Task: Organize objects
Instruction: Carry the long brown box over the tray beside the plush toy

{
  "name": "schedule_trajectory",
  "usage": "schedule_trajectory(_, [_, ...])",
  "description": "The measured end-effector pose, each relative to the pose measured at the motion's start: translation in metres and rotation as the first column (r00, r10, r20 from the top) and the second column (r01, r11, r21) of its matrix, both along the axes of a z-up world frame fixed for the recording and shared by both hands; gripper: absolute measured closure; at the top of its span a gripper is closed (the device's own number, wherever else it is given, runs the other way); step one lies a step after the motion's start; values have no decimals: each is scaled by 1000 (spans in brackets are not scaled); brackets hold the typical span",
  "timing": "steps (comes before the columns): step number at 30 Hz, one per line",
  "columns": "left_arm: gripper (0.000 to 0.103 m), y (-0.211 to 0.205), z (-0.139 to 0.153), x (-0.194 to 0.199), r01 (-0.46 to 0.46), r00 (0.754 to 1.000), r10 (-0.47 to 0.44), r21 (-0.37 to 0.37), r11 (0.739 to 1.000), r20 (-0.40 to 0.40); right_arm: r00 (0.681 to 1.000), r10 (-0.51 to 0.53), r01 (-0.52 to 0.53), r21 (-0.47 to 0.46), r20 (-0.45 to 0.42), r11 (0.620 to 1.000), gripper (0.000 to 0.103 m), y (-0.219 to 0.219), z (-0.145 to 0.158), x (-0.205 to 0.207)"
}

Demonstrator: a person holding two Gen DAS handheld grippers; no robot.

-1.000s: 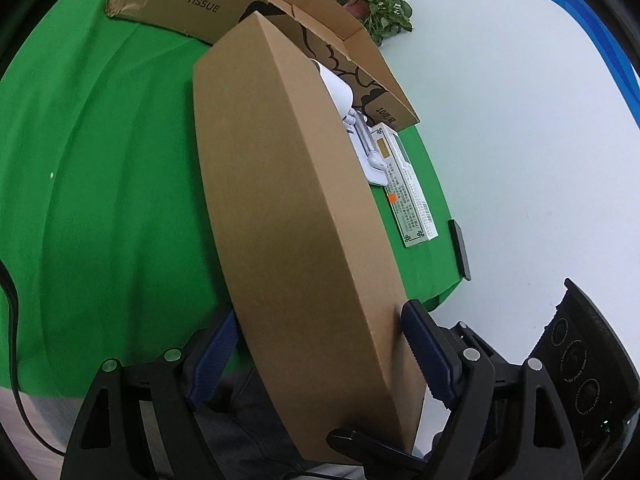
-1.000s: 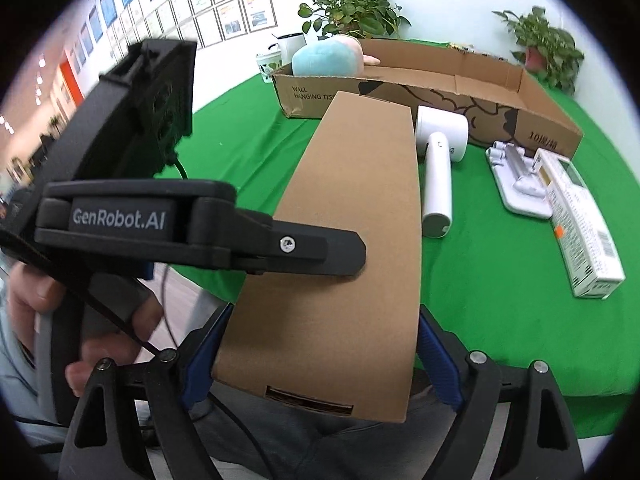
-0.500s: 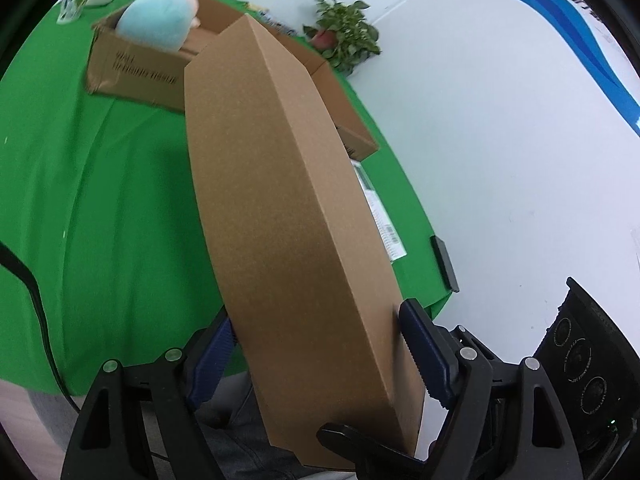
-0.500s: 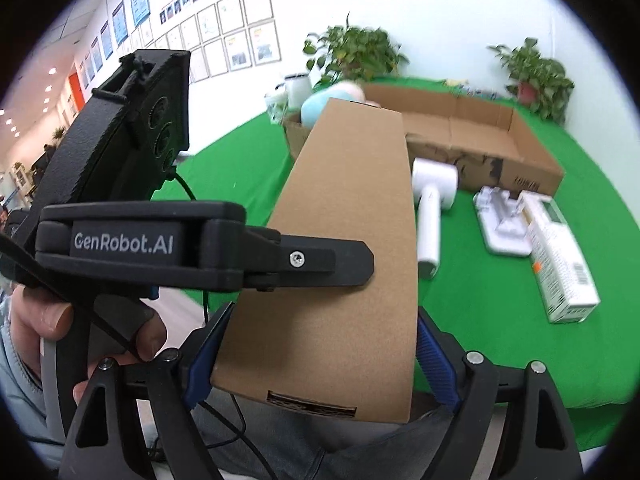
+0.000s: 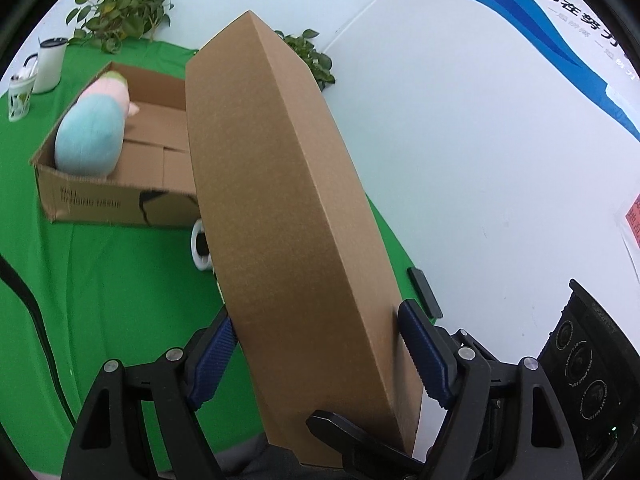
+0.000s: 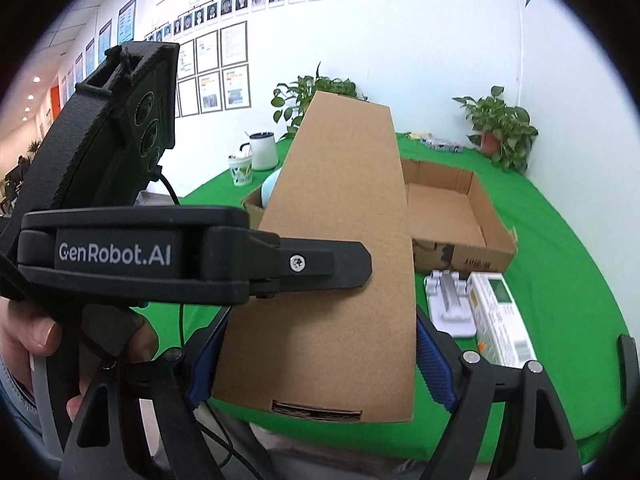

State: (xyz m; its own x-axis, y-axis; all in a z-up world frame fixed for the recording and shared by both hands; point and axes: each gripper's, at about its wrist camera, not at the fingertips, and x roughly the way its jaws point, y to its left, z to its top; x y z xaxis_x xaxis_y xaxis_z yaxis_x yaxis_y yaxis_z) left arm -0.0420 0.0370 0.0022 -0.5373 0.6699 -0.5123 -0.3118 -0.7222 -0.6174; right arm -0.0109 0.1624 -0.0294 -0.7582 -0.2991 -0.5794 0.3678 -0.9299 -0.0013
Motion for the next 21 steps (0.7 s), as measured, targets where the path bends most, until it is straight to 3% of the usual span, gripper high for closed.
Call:
schedule_trajectory(6, [26,-3,24,-51,12,1000,-12,-1,1000,-19,999,-28,28,-15,-28,1000,21,0,13,-33])
schedule_trajectory(14, [26,-20,51,-81,15,1000,-15,0,1000,-2,999,-41,41,-21,-21,999,21,-5,23,-73])
schedule_trajectory(21, [26,-30,73,-106,8,999,-8,6,1000,-37,998,-28,28,2,-49,1000,21,-13,37,-102])
